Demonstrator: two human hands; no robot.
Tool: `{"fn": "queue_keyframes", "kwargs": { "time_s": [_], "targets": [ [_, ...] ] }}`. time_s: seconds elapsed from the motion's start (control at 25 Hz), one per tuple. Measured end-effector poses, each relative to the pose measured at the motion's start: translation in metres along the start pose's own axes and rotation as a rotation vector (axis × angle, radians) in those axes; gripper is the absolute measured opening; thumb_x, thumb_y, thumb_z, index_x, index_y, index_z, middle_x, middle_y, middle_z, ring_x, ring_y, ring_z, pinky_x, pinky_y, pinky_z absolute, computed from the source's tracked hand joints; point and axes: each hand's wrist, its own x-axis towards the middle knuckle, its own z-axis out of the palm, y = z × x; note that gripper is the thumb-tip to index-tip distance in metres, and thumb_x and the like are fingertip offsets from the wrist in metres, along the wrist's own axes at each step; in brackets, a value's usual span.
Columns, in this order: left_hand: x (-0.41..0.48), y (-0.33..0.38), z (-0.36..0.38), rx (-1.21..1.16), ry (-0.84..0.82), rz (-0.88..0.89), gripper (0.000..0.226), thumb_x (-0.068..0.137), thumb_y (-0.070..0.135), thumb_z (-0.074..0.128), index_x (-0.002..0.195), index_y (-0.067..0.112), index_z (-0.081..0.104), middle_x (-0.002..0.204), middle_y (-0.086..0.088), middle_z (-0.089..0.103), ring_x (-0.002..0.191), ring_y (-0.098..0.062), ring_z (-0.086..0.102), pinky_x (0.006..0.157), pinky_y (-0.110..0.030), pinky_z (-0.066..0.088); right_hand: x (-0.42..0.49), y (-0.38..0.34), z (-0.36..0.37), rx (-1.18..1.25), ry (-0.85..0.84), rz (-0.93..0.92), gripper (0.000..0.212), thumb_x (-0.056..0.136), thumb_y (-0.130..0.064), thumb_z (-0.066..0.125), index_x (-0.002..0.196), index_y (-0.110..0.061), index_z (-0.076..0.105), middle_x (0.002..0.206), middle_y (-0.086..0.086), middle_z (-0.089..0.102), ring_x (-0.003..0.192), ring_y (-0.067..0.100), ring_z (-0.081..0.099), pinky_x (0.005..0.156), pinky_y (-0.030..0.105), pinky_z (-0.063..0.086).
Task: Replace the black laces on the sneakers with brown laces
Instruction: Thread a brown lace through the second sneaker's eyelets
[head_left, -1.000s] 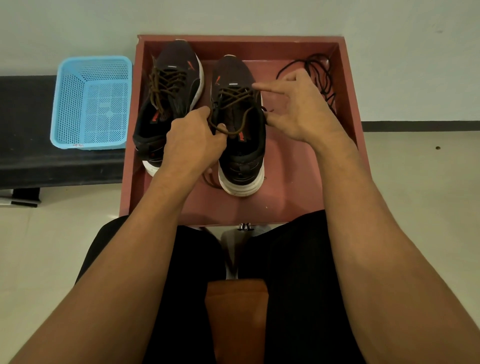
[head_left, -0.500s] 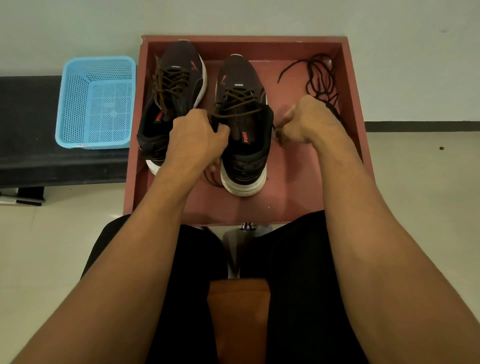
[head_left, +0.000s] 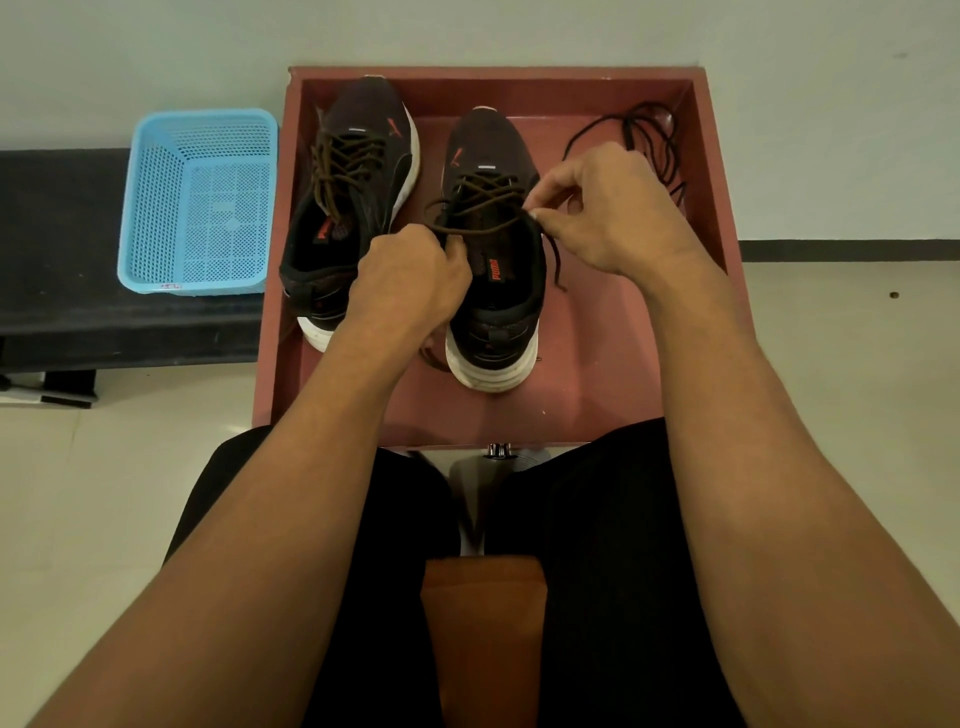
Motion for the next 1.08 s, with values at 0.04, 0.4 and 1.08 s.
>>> {"fn": "queue_keyframes", "kwargs": {
  "time_s": [0.04, 0.4, 1.08],
  "targets": [
    [0.001, 0.001, 0.000, 0.009, 0.007, -0.004, 0.047, 0.106, 0.049, 0.040, 0.085, 0.011, 0.058, 0.089, -0.013, 0.066, 0.073, -0.030, 0.064, 0.074, -0.042, 0.056, 0.003, 0.006, 0.003, -0.031, -0.007, 0.052, 0.010, 0.098, -0.023, 0.072, 0.094, -0.027, 0.080, 0.082, -0.012, 0.066, 0.078, 0.004, 0.064, 0.076, 0.017, 0.051],
    [0.000, 0.003, -0.002, 0.075, -0.001, -0.008, 0.038, 0.110, 0.040, 0.038, 0.097, 0.010, 0.057, 0.097, -0.013, 0.059, 0.064, -0.019, 0.052, 0.063, -0.033, 0.042, 0.005, 0.029, 0.008, -0.083, -0.139, 0.278, 0.022, 0.090, -0.021, 0.077, 0.111, -0.016, 0.078, 0.107, 0.005, 0.074, 0.091, 0.021, 0.067, 0.080, 0.030, 0.052],
    [-0.005, 0.003, -0.008, -0.004, 0.088, 0.051, 0.045, 0.104, 0.052, 0.050, 0.115, 0.008, 0.055, 0.104, -0.011, 0.063, 0.079, -0.023, 0.060, 0.067, -0.034, 0.049, -0.002, 0.021, 0.006, 0.177, -0.080, 0.218, 0.011, 0.096, -0.028, 0.076, 0.090, -0.021, 0.082, 0.087, -0.001, 0.079, 0.090, 0.015, 0.075, 0.087, 0.032, 0.060]
  ]
}}
